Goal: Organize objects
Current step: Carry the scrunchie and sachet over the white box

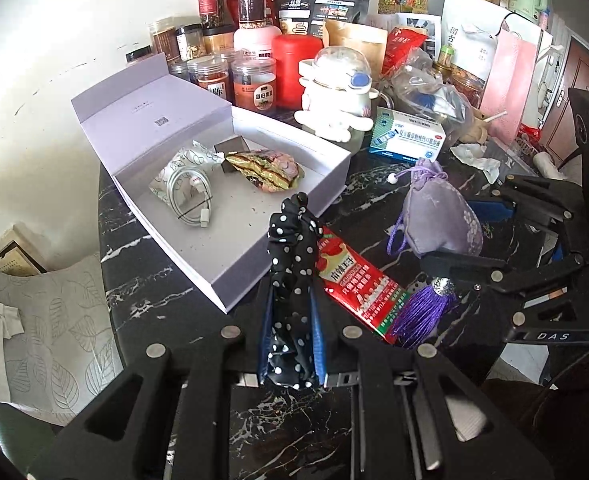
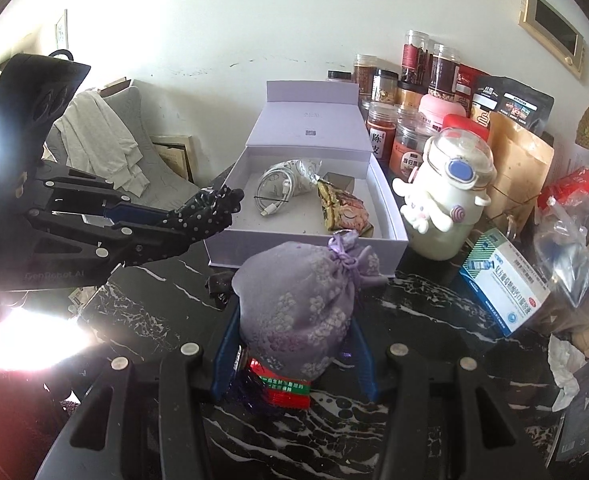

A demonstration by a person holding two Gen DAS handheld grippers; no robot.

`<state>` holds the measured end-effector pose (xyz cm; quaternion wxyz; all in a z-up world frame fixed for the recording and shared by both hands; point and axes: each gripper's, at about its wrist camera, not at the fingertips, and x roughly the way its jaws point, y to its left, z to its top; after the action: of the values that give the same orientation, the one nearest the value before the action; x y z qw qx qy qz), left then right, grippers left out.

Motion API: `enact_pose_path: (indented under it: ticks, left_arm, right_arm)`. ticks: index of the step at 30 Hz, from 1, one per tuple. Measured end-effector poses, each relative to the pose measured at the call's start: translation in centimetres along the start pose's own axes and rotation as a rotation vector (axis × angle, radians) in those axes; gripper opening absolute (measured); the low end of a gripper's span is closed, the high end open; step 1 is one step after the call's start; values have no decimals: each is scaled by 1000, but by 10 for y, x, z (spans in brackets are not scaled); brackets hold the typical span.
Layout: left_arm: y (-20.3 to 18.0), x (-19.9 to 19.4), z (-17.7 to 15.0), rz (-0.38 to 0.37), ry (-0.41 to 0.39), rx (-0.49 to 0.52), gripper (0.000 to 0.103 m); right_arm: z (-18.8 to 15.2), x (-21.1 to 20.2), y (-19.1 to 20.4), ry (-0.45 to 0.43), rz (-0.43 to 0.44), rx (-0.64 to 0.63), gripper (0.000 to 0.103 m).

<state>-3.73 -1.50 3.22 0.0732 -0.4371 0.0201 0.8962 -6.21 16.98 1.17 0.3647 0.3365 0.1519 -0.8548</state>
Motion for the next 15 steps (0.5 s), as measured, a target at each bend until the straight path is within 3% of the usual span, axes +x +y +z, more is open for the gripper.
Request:
enact_pose_path:
  ticks: [15]
  left_arm:
    - [29, 22, 36, 22, 9, -33, 16]
  right_arm:
    - [41, 30, -15, -15, 28, -25, 50]
